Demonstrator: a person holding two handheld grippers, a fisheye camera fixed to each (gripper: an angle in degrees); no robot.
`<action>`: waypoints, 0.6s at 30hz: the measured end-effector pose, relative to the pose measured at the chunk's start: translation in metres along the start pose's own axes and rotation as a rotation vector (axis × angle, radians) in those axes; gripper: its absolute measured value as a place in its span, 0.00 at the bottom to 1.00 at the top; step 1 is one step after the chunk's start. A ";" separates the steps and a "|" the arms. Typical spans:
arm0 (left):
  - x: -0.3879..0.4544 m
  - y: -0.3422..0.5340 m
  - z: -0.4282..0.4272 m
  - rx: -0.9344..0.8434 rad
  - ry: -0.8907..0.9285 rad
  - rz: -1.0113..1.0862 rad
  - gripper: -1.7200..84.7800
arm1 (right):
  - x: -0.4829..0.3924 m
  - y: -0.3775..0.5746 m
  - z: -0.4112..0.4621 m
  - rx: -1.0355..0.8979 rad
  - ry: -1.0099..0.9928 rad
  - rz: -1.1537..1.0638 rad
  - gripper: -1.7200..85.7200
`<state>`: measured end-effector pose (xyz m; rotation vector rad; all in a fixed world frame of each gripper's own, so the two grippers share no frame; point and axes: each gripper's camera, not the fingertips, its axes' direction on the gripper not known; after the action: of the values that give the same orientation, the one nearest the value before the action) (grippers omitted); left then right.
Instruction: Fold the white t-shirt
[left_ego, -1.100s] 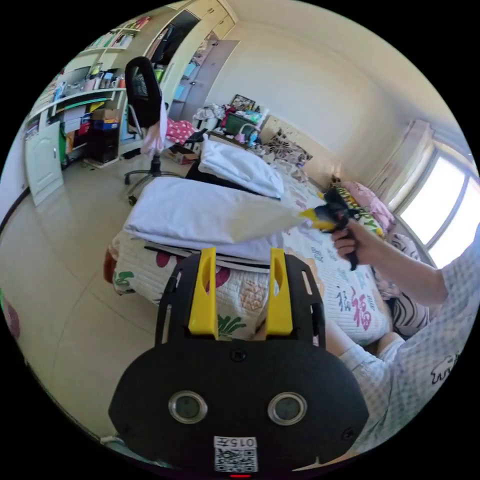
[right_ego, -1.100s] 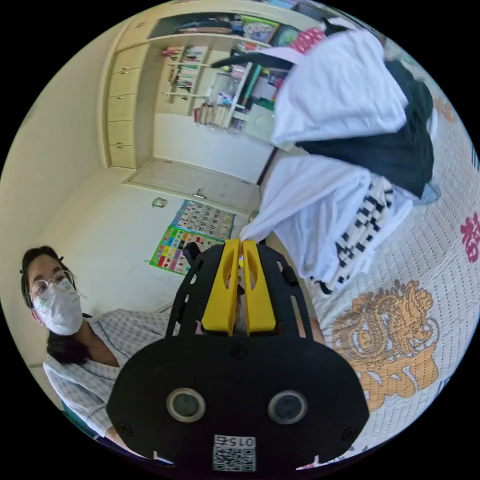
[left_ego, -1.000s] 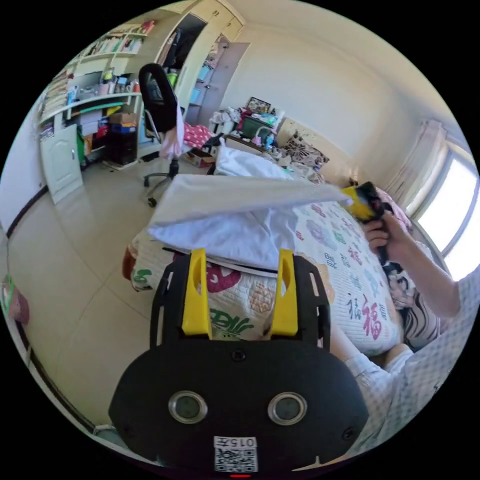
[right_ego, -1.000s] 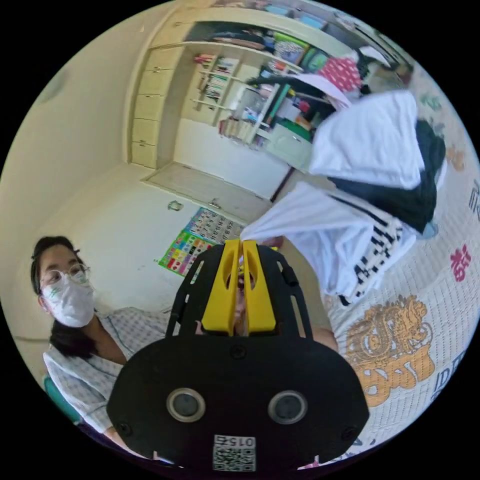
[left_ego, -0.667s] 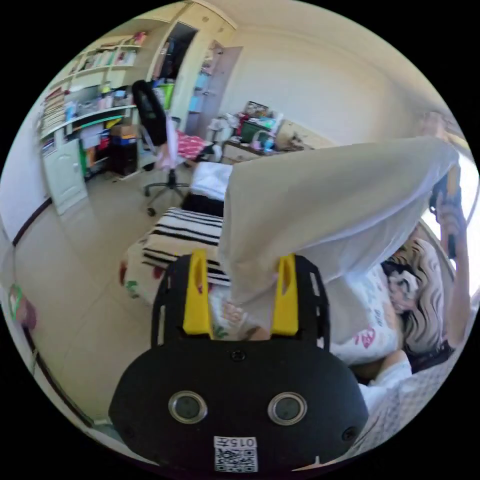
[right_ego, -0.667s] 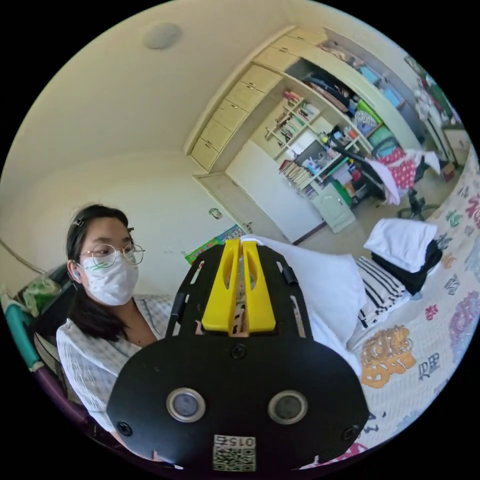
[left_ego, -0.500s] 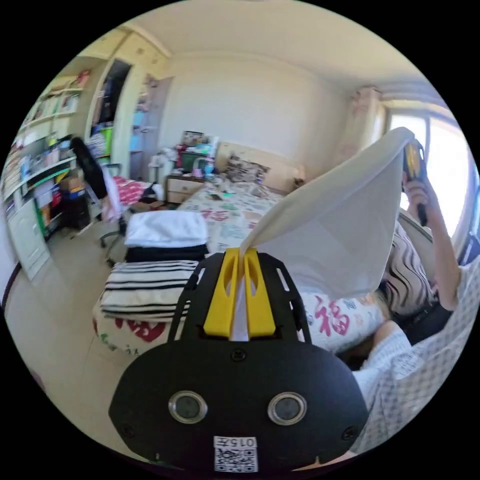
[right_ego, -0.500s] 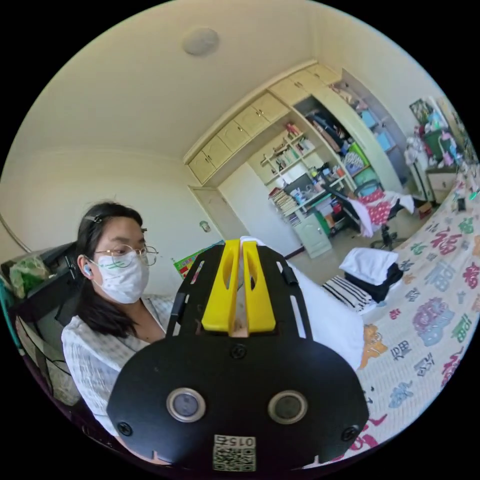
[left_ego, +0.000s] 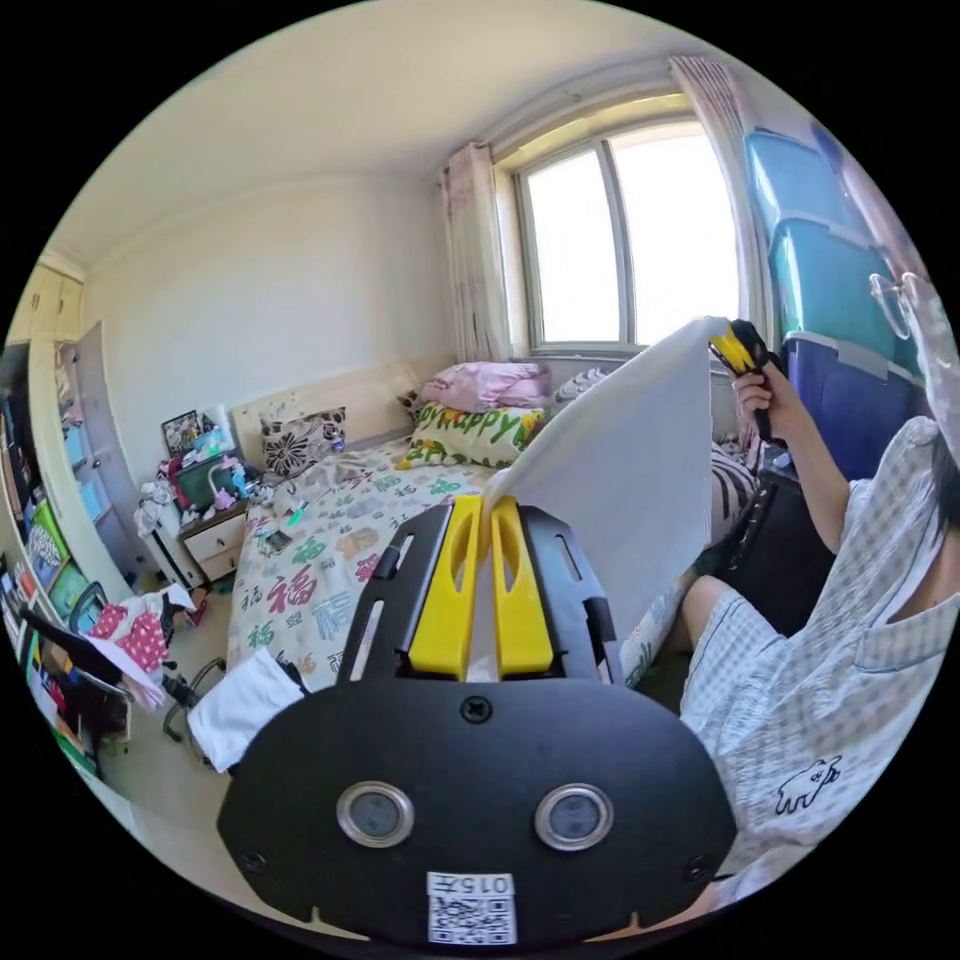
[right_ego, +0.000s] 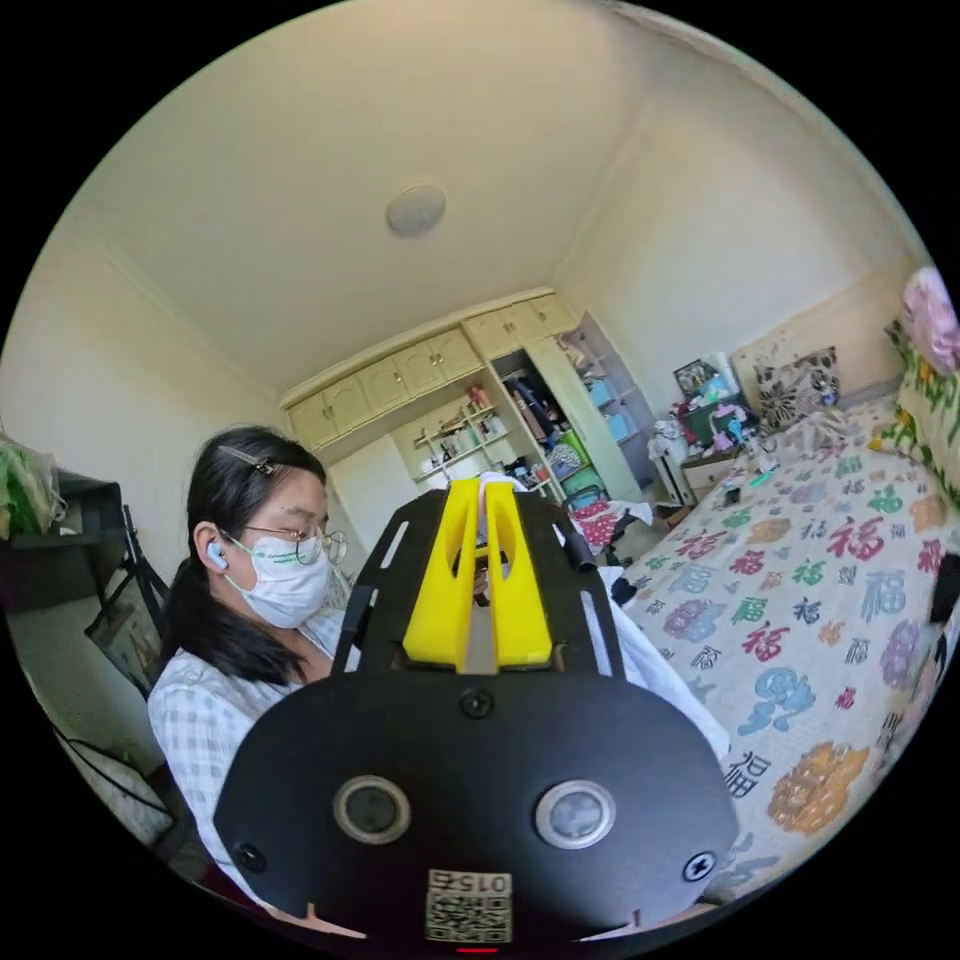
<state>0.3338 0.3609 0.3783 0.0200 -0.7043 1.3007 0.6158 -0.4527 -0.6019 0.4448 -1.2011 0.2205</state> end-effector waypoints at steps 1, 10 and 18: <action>0.008 -0.002 0.015 -0.026 0.002 0.025 0.02 | 0.003 0.001 -0.011 0.025 0.015 0.039 0.02; 0.018 0.047 0.322 -0.439 0.082 0.066 0.03 | 0.160 0.033 -0.069 0.074 0.438 0.485 0.07; 0.023 0.202 0.396 -0.659 0.281 -0.072 0.10 | 0.228 0.120 -0.020 -0.528 0.324 0.640 0.13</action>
<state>-0.0255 0.2852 0.6304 -0.6528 -0.8477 0.9286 0.6662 -0.3518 -0.3691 -0.4366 -0.9989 0.4859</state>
